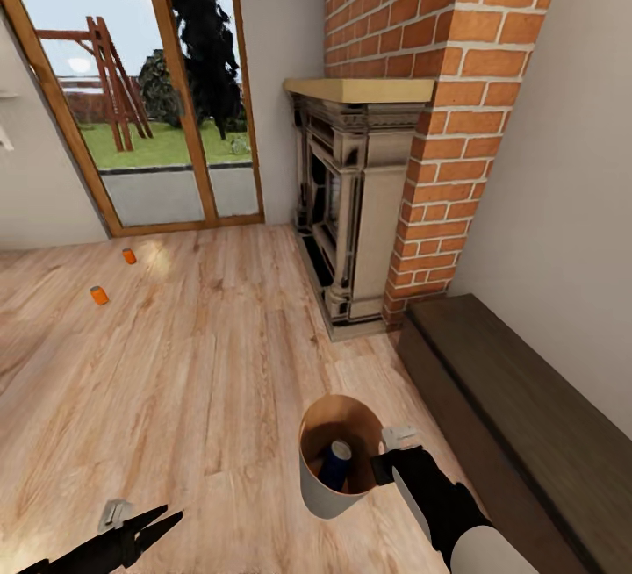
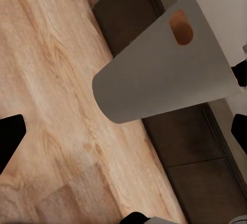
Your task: Put the three can of soda from the living room inside the tash can in the kitchen.
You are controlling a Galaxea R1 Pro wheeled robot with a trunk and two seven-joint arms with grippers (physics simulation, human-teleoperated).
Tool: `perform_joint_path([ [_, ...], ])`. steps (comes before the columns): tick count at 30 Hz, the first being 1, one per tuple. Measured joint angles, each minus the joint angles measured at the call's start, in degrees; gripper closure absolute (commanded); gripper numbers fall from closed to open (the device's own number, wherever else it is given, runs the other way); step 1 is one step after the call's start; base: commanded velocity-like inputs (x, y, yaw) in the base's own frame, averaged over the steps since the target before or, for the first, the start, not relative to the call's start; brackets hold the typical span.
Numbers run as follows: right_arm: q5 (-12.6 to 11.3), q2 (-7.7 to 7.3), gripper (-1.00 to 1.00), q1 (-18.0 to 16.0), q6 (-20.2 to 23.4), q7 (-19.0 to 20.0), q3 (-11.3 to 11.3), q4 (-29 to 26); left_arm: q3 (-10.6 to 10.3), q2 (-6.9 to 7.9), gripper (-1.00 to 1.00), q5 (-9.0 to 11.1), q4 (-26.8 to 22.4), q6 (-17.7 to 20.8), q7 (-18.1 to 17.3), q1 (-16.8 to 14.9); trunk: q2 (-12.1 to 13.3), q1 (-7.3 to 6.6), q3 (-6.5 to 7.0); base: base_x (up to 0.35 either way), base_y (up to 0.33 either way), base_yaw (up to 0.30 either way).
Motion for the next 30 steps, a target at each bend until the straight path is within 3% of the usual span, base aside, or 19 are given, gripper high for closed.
perform_joint_path([
  [30,0.02,0.00,1.00,0.02,0.00,0.00,0.00,0.00,-0.05,0.00,-1.00,0.00,0.00,0.00,0.00,0.00,0.00,0.00,0.00,0.000,0.000,0.257],
])
